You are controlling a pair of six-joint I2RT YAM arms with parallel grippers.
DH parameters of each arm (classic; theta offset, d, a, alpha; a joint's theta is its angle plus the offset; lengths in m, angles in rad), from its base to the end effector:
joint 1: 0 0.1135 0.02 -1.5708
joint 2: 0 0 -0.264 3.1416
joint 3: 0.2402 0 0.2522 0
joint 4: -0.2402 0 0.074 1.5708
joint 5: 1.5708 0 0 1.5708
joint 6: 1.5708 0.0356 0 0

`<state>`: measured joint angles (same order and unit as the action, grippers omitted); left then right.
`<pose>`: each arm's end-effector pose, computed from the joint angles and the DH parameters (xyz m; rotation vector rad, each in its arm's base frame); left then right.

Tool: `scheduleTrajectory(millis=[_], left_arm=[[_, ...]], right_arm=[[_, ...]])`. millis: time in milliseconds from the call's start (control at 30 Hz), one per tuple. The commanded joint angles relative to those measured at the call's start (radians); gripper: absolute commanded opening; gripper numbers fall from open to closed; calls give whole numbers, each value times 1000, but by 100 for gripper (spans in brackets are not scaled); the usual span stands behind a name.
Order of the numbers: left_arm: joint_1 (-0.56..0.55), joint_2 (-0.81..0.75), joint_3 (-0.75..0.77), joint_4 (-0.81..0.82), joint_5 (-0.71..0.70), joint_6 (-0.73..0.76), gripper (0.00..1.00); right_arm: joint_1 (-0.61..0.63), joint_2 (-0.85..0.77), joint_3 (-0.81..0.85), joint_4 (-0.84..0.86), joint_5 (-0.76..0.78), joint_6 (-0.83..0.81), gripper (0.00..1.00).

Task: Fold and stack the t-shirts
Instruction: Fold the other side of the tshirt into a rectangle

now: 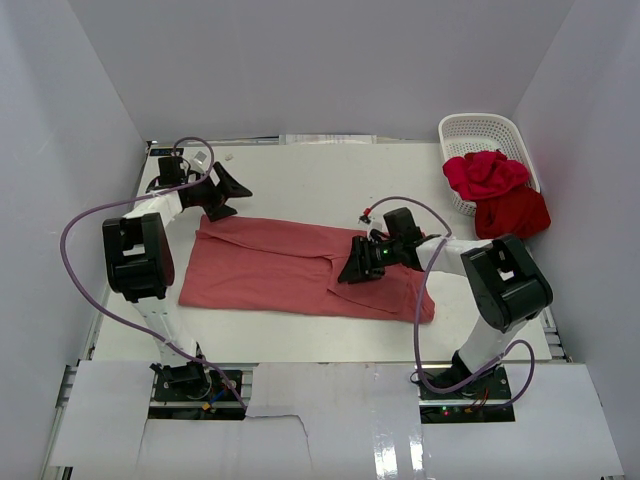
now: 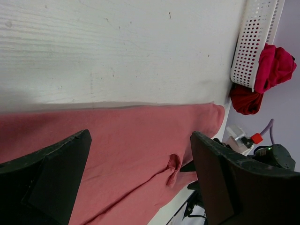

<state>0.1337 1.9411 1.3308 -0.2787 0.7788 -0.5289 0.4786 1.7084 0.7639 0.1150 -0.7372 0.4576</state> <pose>0.4129 0.0303 0.1913 -0.4493 2.3781 -1.1305 0.2696 0.1668 0.1377 -0.4011 2.4939 1.2990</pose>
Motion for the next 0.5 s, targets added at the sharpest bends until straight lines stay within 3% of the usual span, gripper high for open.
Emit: scheduleTrajectory(millis=[0,200,467], left_arm=[[-16,-54,22,-16,13,24,98],[-45,-83,10,-57,10,61,98],[-103,-70,13,-108,-22,107,98]], right_arm=[[0,-59,116,-104,87,-65,56],[2,-65,258,-322,361,-166,57],[8,-104,244,-526,674,-146,58]])
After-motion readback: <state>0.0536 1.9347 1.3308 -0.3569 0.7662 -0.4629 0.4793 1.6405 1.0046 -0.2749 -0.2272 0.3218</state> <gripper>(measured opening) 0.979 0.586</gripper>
